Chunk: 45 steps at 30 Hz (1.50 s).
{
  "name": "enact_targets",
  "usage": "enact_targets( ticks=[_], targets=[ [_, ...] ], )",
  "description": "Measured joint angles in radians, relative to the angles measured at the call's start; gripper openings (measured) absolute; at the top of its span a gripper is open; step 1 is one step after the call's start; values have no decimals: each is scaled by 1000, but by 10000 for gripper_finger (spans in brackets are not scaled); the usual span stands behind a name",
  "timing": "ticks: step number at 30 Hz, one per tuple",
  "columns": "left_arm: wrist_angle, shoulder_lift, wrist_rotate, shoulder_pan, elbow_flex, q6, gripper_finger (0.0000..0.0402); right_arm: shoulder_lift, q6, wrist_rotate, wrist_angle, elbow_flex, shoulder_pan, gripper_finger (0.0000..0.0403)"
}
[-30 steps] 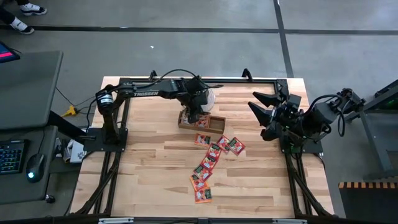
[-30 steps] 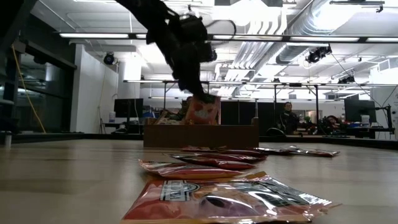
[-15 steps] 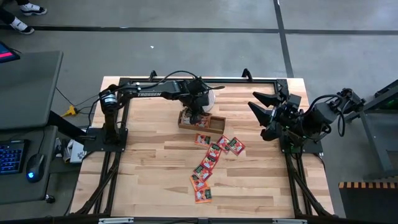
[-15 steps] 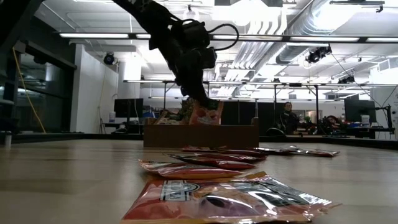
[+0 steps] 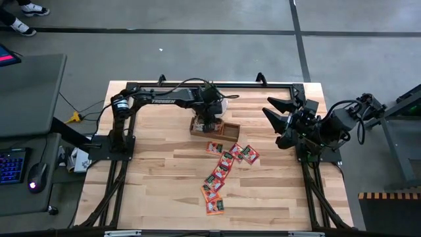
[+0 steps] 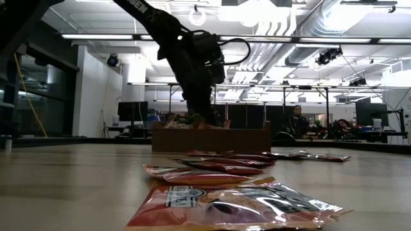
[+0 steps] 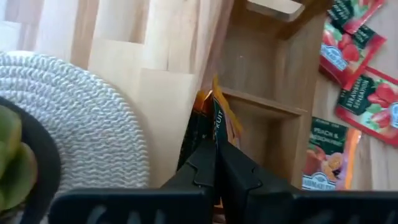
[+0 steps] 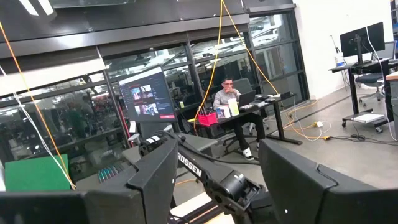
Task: Pick & Place Tea
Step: Put the orange tea bag into the middle section of the wooden organizer
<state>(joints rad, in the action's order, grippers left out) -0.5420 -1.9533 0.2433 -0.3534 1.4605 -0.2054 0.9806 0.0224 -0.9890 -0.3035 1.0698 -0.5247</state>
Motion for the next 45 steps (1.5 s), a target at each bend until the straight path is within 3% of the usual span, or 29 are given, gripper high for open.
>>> enact_targets(
  ticks=[16, 30, 45],
  targets=[
    [28, -15, -144, -14, 0, 27, 118, 1, 1, -8, 0, 0, 0, 220],
    [13, -13, -22, -26, 0, 62, 120, 1, 4, -8, 8, 0, 0, 220],
    [-128, -11, -71, -26, 164, 50, 120, 1, 4, -8, 18, 0, 0, 220]
  ],
)
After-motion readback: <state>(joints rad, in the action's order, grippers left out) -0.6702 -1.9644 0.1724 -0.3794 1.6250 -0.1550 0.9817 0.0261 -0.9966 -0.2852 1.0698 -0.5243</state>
